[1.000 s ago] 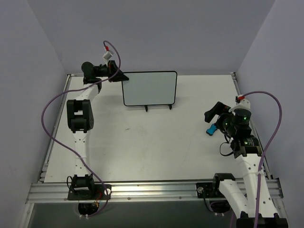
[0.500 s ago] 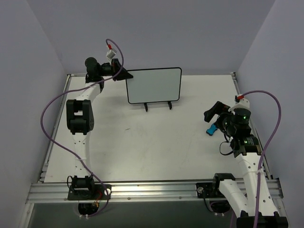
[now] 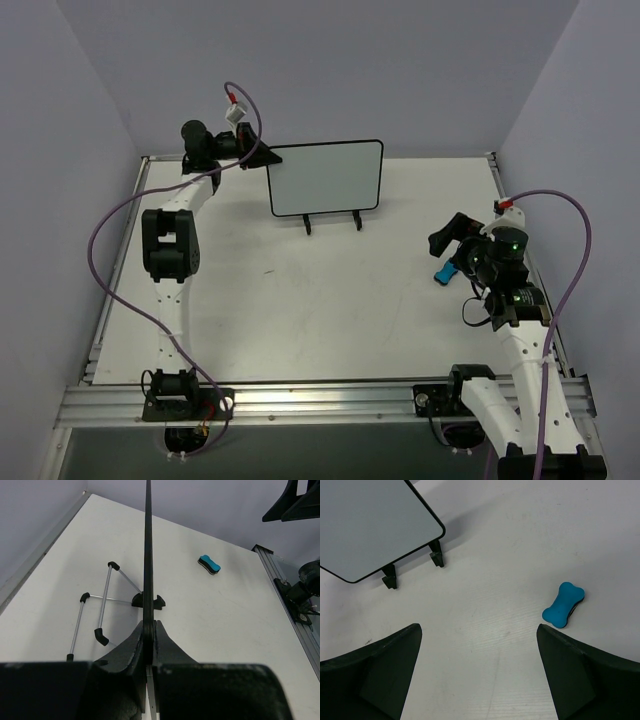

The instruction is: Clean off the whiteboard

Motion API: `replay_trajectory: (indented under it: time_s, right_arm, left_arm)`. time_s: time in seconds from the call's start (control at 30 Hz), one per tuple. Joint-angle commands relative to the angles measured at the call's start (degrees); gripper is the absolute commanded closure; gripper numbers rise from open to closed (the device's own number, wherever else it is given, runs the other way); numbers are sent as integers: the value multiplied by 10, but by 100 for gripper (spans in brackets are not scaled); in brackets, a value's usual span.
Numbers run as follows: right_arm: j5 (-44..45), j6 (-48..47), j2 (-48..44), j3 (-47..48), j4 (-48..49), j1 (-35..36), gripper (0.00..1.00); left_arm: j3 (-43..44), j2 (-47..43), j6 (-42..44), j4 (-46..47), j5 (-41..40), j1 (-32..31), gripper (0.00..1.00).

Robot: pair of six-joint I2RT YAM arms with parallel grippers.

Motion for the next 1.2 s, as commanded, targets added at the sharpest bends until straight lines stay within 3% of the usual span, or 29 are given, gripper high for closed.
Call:
replay_trajectory:
  time_s: [0.0,0.33,0.53,0.93,1.07,1.17]
  right_arm:
    - [-13,-5,6,2,21,3,5]
    - [-14,-5,2,0,20,3,5]
    - [-17,-5,-5,-3,22,3,5]
    - [-26,-4,-2,-6,28,4,5]
    - [-26,-4,-3,-6,27,3,5]
    - [-26,-4,-4,-6,28,3,5]
  left_arm:
    - [1,-3,5,40,-25,-2,98]
    - [-54,2,-5,97,-47,-3,98]
    - [-67,-3,72,19,-49,-9,98]
    - [-72,-3,78,7,-42,-9,96]
    - [-73,-8,80,2,-35,-5,84]
    - [-80,-13,89,0,-37,-4,66]
